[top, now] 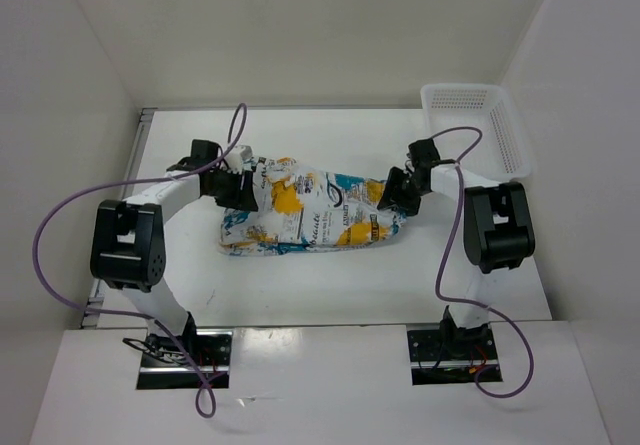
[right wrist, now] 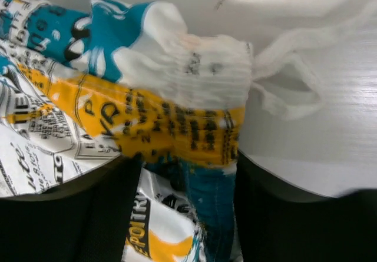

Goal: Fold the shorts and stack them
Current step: Fold the shorts

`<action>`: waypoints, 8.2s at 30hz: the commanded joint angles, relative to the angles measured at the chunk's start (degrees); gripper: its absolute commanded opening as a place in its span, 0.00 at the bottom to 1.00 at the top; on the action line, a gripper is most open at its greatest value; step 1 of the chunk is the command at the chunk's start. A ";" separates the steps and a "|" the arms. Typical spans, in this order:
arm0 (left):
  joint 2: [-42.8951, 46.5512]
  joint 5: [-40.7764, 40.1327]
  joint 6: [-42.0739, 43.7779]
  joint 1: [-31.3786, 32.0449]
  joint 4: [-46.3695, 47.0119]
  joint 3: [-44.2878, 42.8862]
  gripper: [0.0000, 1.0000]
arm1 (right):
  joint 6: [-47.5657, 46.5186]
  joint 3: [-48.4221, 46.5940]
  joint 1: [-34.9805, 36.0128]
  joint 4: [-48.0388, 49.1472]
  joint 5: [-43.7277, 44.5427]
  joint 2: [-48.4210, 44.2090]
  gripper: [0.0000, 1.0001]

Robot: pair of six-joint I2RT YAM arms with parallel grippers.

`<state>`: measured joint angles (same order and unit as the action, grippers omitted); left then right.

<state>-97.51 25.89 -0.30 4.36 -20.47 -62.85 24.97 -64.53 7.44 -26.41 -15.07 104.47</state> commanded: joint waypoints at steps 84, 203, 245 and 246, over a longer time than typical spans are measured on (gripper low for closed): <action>-9.98 5.14 0.30 8.30 15.28 3.35 0.41 | 11.15 -50.25 35.09 -21.05 18.23 14.63 0.39; -7.95 9.97 0.30 4.60 16.25 9.24 0.32 | 5.61 -41.54 41.51 -13.31 26.94 14.09 0.01; 7.17 10.31 0.30 4.75 2.44 -7.54 0.28 | 9.83 -22.25 26.41 -5.84 22.64 -9.36 0.46; 5.51 10.84 0.30 5.91 4.28 -8.16 0.28 | 9.83 -21.17 25.09 -5.84 22.11 -9.89 0.40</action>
<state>-90.85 33.50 -1.28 6.20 -19.94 -67.88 33.08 -90.30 36.80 -33.56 7.49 97.34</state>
